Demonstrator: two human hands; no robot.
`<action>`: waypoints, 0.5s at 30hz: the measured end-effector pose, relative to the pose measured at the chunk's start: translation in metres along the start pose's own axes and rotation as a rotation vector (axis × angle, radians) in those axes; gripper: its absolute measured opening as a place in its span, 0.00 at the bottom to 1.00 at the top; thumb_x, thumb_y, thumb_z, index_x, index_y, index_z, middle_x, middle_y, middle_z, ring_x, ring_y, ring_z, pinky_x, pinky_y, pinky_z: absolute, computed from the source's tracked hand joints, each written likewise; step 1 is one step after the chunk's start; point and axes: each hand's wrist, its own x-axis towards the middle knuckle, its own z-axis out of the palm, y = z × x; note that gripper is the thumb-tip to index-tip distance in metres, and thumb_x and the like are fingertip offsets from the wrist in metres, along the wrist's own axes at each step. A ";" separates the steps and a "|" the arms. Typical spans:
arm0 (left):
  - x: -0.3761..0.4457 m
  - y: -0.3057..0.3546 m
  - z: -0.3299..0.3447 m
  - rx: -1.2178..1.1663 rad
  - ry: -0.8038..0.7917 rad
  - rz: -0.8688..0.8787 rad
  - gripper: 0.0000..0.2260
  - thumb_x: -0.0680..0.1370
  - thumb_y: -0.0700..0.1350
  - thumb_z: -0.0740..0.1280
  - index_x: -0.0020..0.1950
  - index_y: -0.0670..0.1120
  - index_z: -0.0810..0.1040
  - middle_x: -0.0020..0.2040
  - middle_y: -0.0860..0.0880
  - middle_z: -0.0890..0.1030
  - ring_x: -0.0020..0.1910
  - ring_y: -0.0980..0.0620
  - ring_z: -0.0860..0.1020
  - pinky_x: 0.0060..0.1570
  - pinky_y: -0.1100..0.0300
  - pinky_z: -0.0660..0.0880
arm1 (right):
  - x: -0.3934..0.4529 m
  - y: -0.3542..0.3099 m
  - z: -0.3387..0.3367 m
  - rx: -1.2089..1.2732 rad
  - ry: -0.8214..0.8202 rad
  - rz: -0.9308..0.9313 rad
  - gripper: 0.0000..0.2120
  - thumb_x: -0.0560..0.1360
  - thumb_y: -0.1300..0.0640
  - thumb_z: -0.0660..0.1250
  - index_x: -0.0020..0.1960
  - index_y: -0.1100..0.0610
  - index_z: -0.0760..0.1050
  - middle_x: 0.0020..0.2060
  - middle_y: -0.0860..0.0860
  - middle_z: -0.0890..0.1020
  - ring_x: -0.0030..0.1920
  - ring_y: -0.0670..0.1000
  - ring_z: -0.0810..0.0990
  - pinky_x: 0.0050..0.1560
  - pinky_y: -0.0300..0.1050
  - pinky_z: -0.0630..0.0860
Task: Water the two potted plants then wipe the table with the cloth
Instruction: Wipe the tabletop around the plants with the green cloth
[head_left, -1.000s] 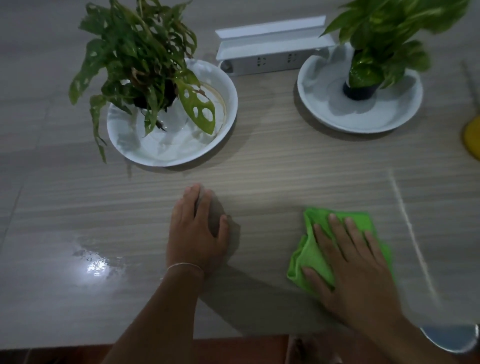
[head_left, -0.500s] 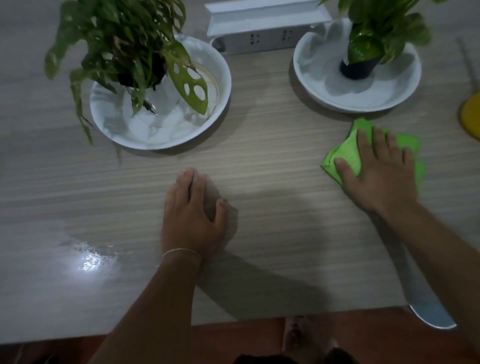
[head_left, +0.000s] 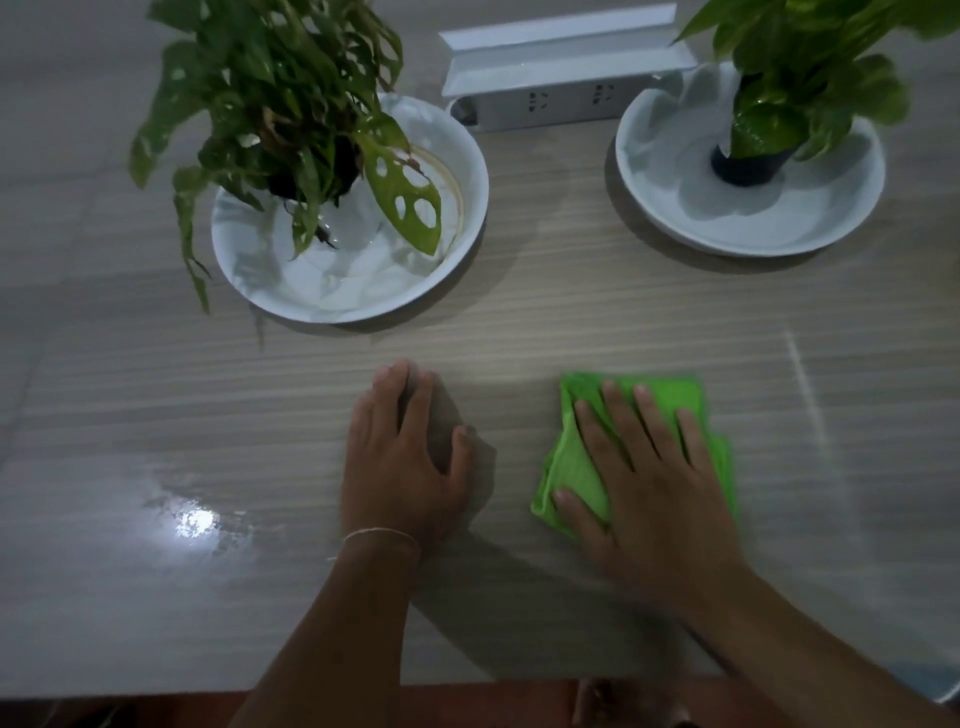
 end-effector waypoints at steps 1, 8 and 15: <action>0.000 0.000 0.000 0.002 -0.002 -0.002 0.30 0.76 0.57 0.62 0.73 0.42 0.71 0.76 0.42 0.67 0.77 0.42 0.63 0.72 0.41 0.63 | 0.018 0.000 -0.001 -0.009 0.004 -0.001 0.38 0.76 0.31 0.55 0.80 0.51 0.63 0.81 0.54 0.61 0.80 0.60 0.60 0.76 0.67 0.57; 0.001 -0.001 0.001 0.004 0.011 0.014 0.29 0.76 0.55 0.64 0.72 0.42 0.72 0.75 0.43 0.68 0.76 0.43 0.63 0.74 0.44 0.61 | 0.173 0.004 0.000 0.049 -0.012 0.083 0.40 0.75 0.27 0.48 0.82 0.46 0.53 0.82 0.53 0.55 0.82 0.57 0.52 0.79 0.64 0.47; -0.002 -0.002 0.002 -0.009 0.035 0.020 0.27 0.75 0.55 0.64 0.71 0.42 0.73 0.74 0.42 0.69 0.76 0.43 0.64 0.74 0.47 0.61 | 0.212 0.012 -0.005 0.053 -0.010 0.096 0.41 0.76 0.26 0.43 0.83 0.47 0.49 0.83 0.52 0.51 0.82 0.57 0.49 0.80 0.63 0.46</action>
